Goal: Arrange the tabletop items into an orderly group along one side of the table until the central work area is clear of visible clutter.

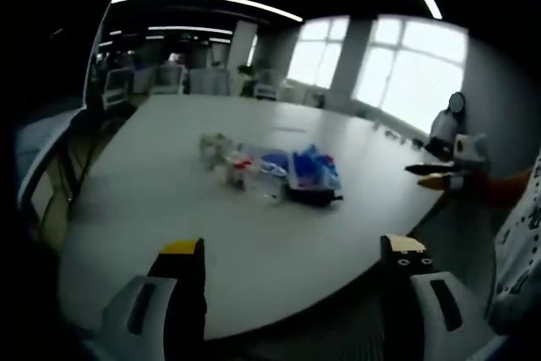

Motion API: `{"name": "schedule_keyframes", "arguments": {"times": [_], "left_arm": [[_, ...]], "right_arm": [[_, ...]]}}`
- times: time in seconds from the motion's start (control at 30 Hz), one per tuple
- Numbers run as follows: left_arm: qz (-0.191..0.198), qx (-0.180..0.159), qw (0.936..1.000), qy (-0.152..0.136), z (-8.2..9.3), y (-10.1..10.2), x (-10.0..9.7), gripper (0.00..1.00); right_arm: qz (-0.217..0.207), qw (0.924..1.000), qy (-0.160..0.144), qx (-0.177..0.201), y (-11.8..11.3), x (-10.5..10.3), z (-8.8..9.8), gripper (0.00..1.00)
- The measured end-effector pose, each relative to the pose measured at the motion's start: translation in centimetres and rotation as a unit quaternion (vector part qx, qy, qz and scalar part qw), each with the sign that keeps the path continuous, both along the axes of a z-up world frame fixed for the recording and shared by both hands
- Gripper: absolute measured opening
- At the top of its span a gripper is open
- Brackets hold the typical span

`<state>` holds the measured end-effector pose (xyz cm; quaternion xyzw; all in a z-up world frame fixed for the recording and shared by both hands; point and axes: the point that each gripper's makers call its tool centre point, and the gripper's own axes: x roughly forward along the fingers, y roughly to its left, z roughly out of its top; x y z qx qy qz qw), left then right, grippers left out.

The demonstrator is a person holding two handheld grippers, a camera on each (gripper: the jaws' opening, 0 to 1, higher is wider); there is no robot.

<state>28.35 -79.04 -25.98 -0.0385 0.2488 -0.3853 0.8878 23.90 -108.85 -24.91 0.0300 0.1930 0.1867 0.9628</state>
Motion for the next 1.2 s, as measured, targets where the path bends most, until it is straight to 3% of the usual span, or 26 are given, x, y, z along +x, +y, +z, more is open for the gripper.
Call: {"name": "schedule_keyframes", "arguments": {"times": [0.5,1.2], "left_arm": [[0.011,0.001,0.9992,-0.038,3.6,-0.8,1.5,0.82],[0.029,0.013,0.9979,-0.056,6.1,-4.5,1.7,0.74]], "right_arm": [[0.022,0.9989,-0.041,-0.005,-0.2,3.4,3.9,0.62],[0.067,0.9956,-0.066,-0.005,-0.4,7.3,6.3,0.53]]}}
